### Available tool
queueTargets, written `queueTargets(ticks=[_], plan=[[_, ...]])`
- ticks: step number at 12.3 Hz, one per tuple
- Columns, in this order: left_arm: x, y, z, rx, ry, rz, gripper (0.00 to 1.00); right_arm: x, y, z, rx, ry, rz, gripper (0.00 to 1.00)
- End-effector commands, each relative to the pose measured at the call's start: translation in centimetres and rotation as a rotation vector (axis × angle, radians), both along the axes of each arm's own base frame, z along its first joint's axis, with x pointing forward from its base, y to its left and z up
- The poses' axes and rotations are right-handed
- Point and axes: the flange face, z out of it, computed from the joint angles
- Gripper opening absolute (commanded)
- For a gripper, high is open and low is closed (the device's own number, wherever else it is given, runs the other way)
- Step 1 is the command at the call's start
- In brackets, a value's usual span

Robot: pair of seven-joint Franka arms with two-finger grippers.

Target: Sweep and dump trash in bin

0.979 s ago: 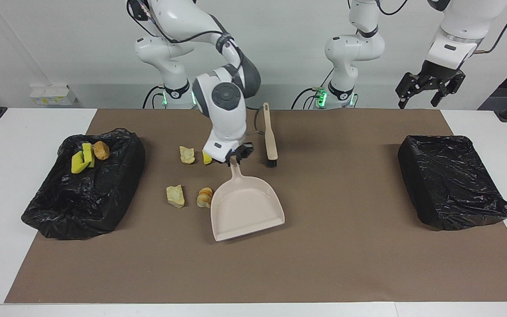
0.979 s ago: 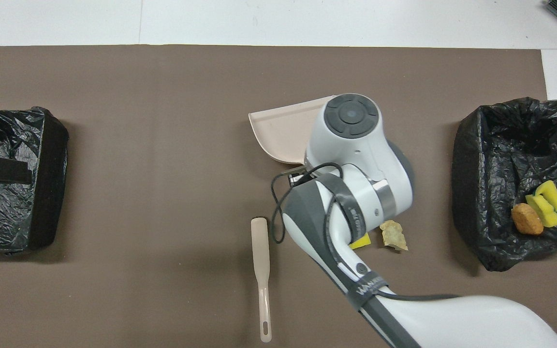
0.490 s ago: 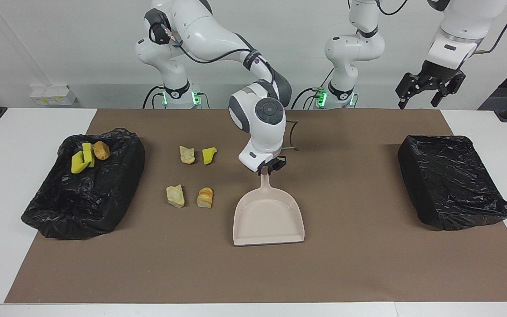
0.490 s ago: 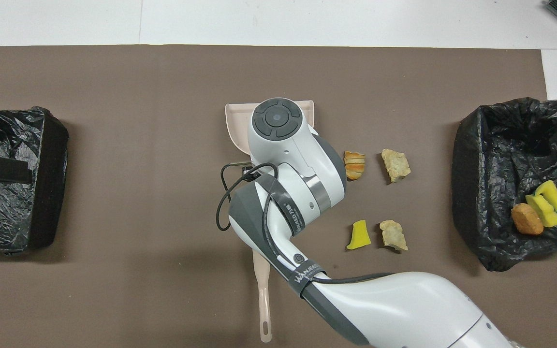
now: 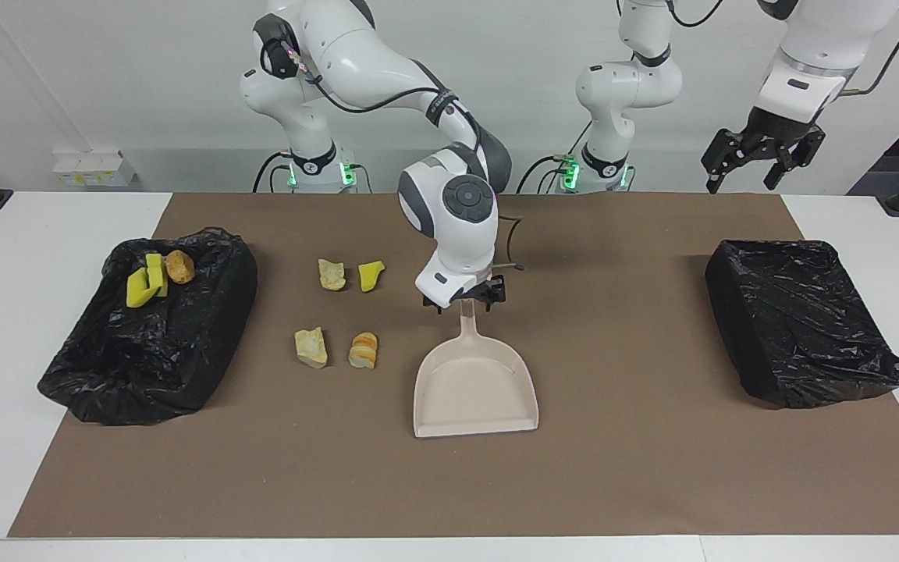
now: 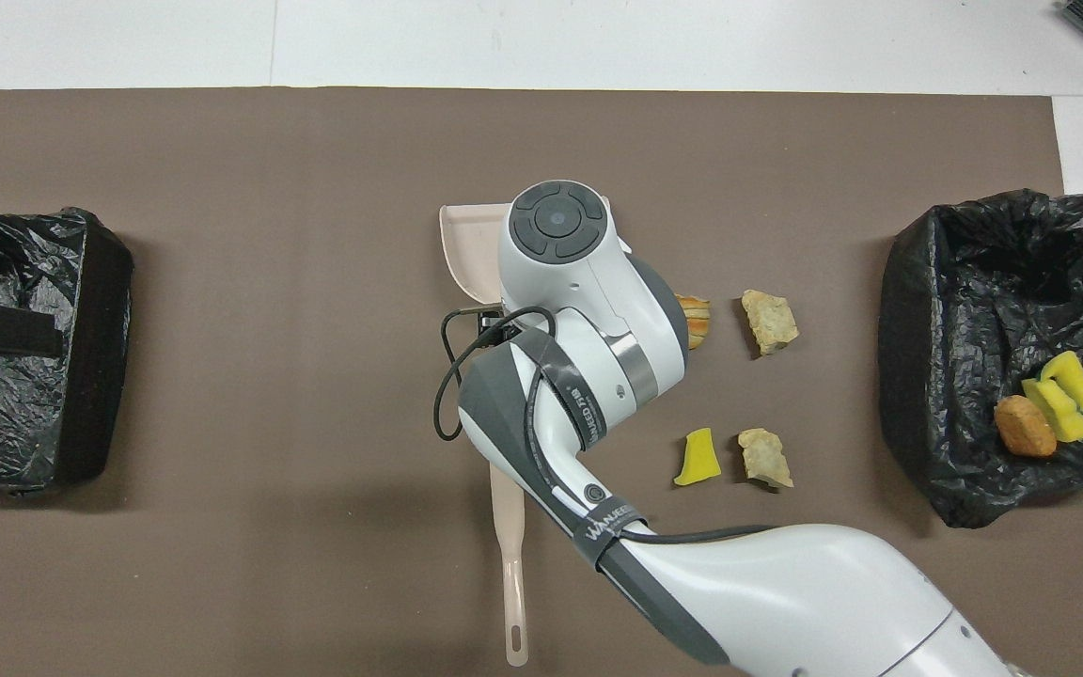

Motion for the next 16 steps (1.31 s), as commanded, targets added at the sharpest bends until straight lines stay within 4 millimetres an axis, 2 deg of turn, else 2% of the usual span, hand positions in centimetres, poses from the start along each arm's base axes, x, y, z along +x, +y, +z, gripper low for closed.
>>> queueTargets(ticks=[1,3,6,8,9,11,12,15,16], plan=[[0.2,0.3,0.2,0.015,-0.004,-0.009,1.0,-2.9,-0.4,3.2,0.018,0.002,0.035,1.0],[0.2,0.3,0.3,0.015,-0.006,-0.009,1.0,-7.2,1.4,3.2,0.007,0.032,0.057,1.0],[0.2,0.3,0.3,0.015,-0.006,-0.009,1.0,-14.7,2.6,1.1,-0.018,0.051,0.03,0.99],[0.2,0.2,0.1,0.015,-0.003,-0.011,1.0,-19.8,2.8,-0.6,0.026,0.051,0.024,0.93],[0.2,0.2,0.1,0.015,-0.001,-0.011,1.0,-21.9,3.1,-1.5,0.021,0.058,0.044,0.87],[0.1,0.2,0.1,0.015,-0.003,-0.009,1.0,-24.1,3.9,-3.2,-0.001,0.068,0.025,0.81],[0.1,0.2,0.2,0.015,-0.003,-0.011,1.0,-24.6,3.4,-4.0,-0.015,0.078,0.02,0.78],[0.1,0.2,0.2,0.015,-0.003,-0.011,1.0,-25.2,2.9,-4.2,-0.027,0.088,0.003,0.65],[0.1,0.2,0.2,0.015,-0.003,-0.009,1.0,-25.4,3.1,-4.1,-0.007,0.109,-0.014,0.64]])
